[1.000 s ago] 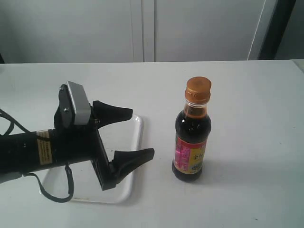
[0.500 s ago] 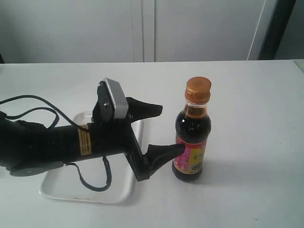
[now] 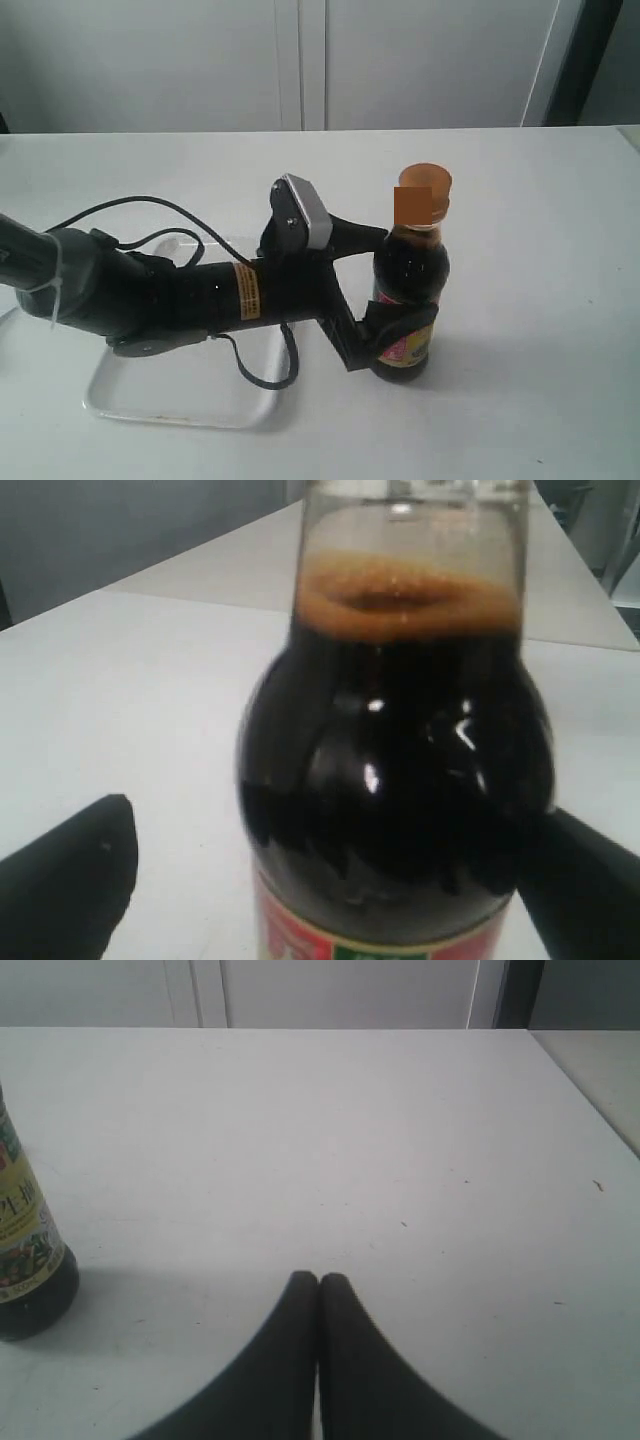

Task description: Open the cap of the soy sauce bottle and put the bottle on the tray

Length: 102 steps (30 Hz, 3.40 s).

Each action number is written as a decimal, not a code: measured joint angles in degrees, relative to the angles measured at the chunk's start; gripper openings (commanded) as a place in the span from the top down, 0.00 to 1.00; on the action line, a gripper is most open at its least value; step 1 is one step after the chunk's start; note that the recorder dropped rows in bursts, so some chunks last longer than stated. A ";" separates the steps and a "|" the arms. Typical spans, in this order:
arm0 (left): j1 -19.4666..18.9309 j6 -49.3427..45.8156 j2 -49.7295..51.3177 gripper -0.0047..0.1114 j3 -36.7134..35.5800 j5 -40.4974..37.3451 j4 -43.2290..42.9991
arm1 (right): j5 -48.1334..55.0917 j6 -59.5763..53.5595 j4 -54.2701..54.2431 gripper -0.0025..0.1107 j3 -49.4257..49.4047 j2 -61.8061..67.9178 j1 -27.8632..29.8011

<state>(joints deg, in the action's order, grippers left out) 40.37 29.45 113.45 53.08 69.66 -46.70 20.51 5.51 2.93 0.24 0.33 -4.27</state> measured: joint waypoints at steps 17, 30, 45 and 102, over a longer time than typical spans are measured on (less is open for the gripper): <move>3.59 0.20 6.08 0.07 7.04 0.00 3.03 | 0.00 0.00 0.00 0.98 0.00 0.00 0.00; 3.59 0.20 6.25 0.66 7.26 -0.14 2.71 | 0.00 0.00 0.00 0.98 0.00 0.00 0.00; 3.59 -2.05 6.25 0.96 7.39 0.29 0.32 | -11.60 -4.66 0.70 0.98 0.00 0.00 0.00; 3.59 -1.45 6.25 0.96 7.39 0.43 -0.96 | -56.86 -17.68 32.36 0.98 28.09 65.16 0.00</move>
<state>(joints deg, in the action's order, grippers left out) 43.96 27.99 119.70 60.48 70.09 -47.65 -36.36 -12.17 35.29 28.33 65.49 -4.27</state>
